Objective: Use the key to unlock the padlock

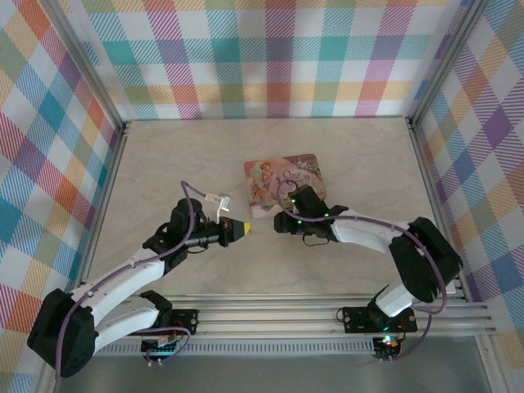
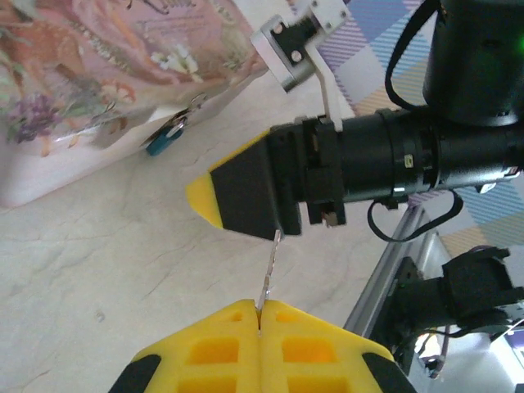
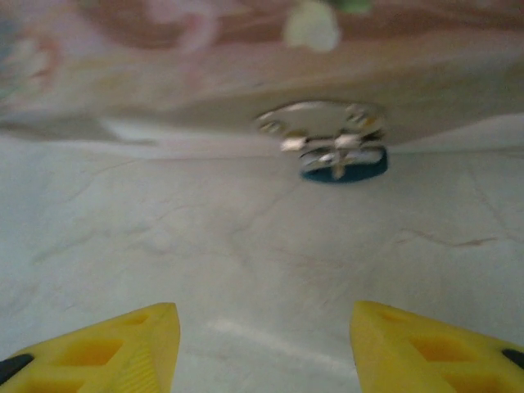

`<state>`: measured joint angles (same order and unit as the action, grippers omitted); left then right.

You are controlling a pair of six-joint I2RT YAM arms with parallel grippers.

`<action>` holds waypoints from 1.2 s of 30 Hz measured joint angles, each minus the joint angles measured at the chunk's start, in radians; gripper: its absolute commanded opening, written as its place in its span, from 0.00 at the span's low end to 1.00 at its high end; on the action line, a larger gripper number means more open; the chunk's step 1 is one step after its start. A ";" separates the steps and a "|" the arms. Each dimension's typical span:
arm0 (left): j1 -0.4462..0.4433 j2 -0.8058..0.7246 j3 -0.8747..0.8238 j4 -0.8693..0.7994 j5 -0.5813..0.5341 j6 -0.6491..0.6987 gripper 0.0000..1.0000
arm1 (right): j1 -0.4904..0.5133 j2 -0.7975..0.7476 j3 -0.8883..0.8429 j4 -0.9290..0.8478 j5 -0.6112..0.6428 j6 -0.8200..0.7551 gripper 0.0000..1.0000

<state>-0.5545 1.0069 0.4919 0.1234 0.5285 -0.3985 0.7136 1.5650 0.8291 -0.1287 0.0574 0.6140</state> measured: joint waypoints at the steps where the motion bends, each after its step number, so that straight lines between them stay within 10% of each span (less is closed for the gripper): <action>1: 0.000 0.000 0.000 -0.012 -0.006 0.007 0.00 | 0.002 0.021 0.014 -0.003 0.026 0.007 0.57; 28: 0.000 -0.067 -0.077 -0.043 -0.043 0.026 0.00 | 0.048 0.261 0.193 -0.030 0.287 -0.001 0.30; 36: 0.000 -0.096 -0.092 -0.043 -0.044 0.030 0.00 | 0.048 0.236 0.199 -0.080 0.293 -0.011 0.49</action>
<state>-0.5545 0.9112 0.3996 0.0799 0.4843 -0.3687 0.7616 1.8008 1.0279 -0.2092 0.3504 0.6033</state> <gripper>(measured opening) 0.046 0.474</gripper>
